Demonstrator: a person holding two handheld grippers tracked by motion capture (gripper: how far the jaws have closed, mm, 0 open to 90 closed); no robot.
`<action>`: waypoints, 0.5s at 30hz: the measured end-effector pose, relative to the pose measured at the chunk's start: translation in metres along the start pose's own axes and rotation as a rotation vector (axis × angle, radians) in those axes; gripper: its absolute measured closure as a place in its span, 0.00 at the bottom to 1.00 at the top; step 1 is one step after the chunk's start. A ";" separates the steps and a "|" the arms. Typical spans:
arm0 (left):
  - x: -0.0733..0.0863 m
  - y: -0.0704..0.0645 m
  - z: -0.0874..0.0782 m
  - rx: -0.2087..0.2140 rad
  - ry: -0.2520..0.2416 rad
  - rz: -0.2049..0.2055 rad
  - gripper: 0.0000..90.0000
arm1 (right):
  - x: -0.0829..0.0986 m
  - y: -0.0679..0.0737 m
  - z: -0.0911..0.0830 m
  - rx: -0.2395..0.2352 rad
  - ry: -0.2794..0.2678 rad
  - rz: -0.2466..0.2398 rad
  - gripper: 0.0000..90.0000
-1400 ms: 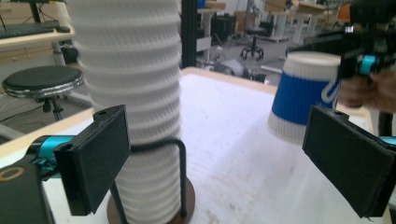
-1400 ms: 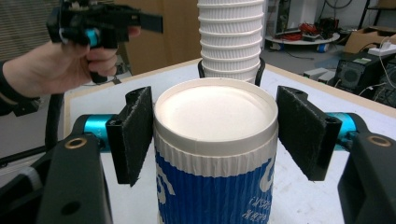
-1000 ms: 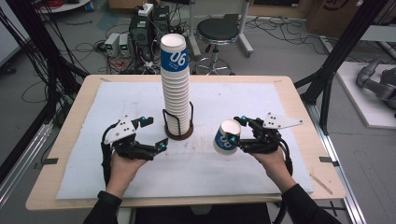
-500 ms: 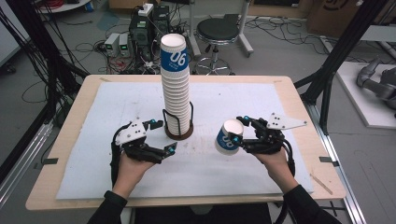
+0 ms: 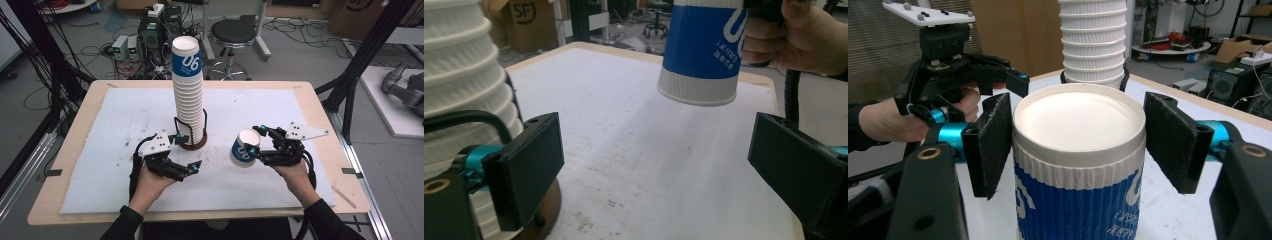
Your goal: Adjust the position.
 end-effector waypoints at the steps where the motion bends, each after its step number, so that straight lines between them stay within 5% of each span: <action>1: 0.001 -0.002 0.002 0.009 0.005 -0.002 0.09 | 0.000 0.001 0.000 -0.007 0.001 0.005 0.35; 15: 0.007 -0.020 0.028 0.095 0.032 -0.028 0.08 | -0.002 0.008 0.005 -0.044 -0.008 0.000 0.35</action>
Point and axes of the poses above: each handheld gripper's, and its own axes: z roughly forward along the jaws, x roughly out of its underside, y roughly to its left, the point moved 8 cm from there along z, roughly forward along the jaws, and after that the axes turned 8 degrees about -z, right-handed, at the moved point
